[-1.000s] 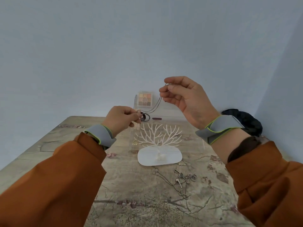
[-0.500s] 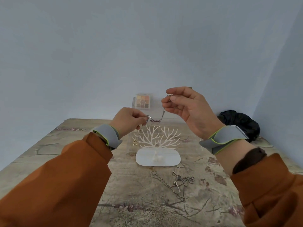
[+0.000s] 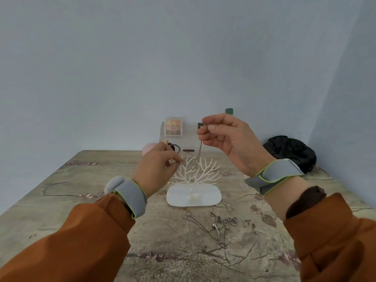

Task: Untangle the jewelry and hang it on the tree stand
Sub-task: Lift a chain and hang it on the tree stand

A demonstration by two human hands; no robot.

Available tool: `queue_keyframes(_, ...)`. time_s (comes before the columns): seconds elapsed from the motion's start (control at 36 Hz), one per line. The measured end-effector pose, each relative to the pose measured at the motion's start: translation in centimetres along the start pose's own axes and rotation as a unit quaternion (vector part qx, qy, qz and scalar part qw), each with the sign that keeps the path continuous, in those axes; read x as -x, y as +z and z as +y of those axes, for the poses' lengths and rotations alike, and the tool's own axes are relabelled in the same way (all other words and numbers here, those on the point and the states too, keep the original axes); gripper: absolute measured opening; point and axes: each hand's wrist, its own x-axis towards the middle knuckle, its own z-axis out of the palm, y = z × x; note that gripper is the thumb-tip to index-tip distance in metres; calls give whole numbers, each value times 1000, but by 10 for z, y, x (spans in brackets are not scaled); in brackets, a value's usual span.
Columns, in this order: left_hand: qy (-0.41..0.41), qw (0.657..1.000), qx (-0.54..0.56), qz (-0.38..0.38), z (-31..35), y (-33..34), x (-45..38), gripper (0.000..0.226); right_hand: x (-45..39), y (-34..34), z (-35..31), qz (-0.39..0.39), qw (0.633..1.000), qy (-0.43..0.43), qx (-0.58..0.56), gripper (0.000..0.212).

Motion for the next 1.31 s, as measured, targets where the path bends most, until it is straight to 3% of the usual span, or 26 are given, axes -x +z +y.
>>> queue_keyframes(0.22,-4,1000,-2,-9,-10,19,33,16,3,5,4,-13,1000,14,15,21)
queue_keyframes(0.53,-54,996,67,-18,-14,29,56,43,-4,24,11,-59,995,52,61,20)
queue_keyframes(0.67,-101,989,110,-3,-15,31,62,40,-15,34,17,-54,991,70,99,22)
queue_keyframes(1.03,-225,939,229,126,-30,32,71,29,-37,32,39,16,979,79,187,18)
queue_keyframes(1.31,-256,926,248,124,-30,27,70,24,-48,51,53,-7,963,89,255,17)
